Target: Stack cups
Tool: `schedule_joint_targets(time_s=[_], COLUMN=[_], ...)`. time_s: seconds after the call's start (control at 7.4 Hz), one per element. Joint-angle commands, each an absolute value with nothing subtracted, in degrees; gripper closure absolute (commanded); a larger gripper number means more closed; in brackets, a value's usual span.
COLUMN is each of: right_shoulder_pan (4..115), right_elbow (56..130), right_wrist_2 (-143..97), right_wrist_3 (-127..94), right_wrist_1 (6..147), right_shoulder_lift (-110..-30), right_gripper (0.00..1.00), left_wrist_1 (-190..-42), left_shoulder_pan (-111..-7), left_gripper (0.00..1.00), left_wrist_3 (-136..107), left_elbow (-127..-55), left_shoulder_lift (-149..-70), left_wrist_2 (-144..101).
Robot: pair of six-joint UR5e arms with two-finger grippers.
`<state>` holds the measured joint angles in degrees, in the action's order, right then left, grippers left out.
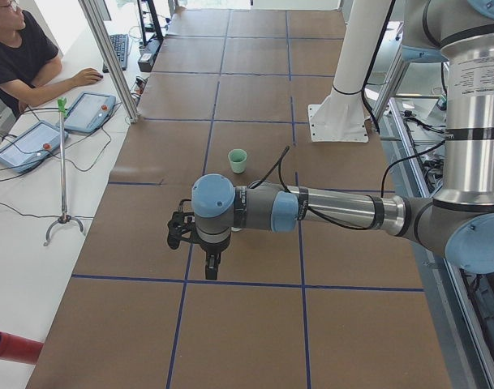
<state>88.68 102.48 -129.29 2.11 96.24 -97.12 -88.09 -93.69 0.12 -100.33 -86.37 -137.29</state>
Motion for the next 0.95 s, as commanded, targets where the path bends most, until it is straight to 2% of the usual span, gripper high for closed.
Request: schedule_joint_targets(time_s=[0.0,0.54,0.81], right_shoulder_pan=[88.7,88.7,88.7], right_elbow=[102.5,102.5,102.5], right_wrist_2=[-129.3,-129.2,-129.3], right_wrist_3=[2.1,2.1,2.1], right_wrist_1=[96.2,96.2,96.2], right_shoulder_lift=[-97.1,-97.1,-97.1], right_gripper=[0.00,0.00,0.00], left_wrist_1=[-87.7,-88.2,-94.5], left_shoulder_pan=[-93.7,-93.6,-93.3], left_gripper=[0.00,0.00,0.00], left_wrist_3=[0.1,-0.2,0.1], left_elbow=[-100.2,-99.6,-97.3], left_shoulder_lift=[-85.9,-85.9,-85.3], left_wrist_2=[-137.3,-137.4,-137.2])
